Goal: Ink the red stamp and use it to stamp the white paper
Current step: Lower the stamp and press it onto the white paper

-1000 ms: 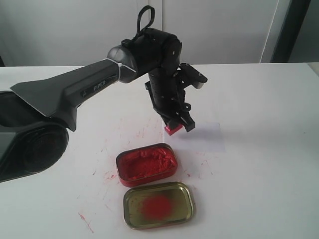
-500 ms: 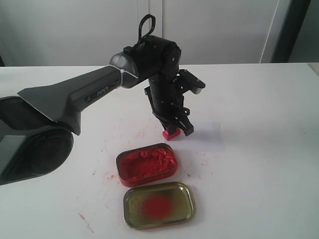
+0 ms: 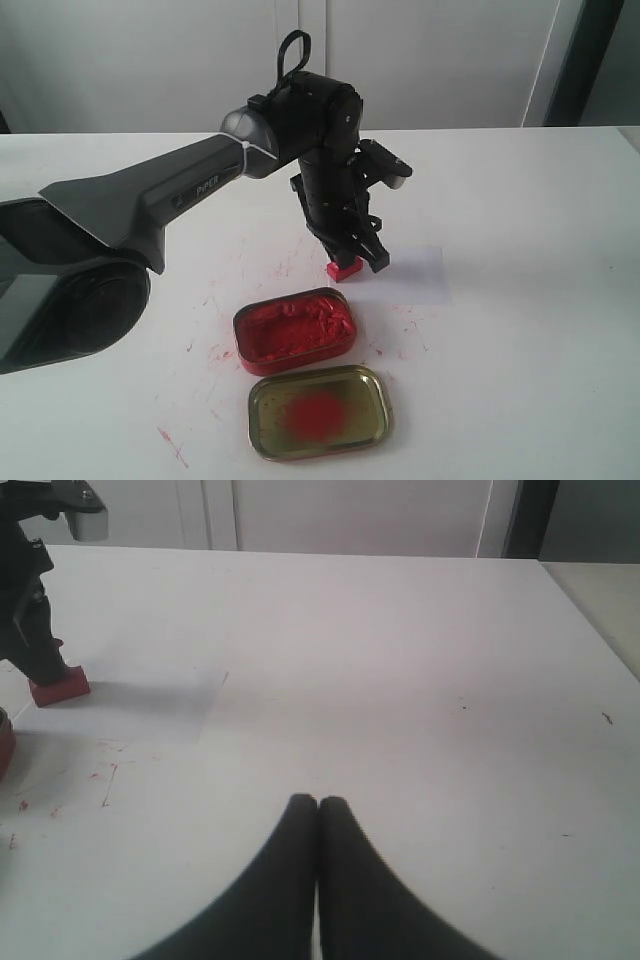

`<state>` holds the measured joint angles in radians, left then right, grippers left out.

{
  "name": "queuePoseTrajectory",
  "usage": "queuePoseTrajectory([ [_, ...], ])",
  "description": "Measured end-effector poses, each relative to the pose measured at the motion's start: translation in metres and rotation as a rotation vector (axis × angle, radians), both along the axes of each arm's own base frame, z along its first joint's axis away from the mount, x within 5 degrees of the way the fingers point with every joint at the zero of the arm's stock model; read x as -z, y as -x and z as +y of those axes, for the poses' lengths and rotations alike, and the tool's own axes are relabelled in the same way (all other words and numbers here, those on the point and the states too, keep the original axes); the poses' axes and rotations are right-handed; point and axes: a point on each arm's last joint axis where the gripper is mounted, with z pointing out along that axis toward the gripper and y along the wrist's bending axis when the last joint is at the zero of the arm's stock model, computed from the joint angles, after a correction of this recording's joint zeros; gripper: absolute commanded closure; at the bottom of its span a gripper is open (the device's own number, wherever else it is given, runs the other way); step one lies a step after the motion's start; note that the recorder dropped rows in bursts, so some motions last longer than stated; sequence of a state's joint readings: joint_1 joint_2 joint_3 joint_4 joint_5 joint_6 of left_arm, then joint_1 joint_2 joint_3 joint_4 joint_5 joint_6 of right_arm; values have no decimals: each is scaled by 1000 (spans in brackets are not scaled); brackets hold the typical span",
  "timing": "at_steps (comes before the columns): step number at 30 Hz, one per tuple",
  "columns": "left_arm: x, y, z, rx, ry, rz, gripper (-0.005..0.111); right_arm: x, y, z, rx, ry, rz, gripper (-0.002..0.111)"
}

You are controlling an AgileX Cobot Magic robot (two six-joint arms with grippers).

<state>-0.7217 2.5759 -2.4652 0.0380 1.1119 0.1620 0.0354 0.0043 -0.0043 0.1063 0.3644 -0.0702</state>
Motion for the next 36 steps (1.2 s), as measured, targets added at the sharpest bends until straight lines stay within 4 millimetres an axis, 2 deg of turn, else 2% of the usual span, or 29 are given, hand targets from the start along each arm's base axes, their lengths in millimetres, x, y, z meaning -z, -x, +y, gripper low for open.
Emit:
queuePoseTrajectory([
  [22,1,-1,0,1,-8,-2,107,0,0,0,0,0,0,108],
  [36,-19,0,2,0,17,-46,107,0,0,0,0,0,0,108],
])
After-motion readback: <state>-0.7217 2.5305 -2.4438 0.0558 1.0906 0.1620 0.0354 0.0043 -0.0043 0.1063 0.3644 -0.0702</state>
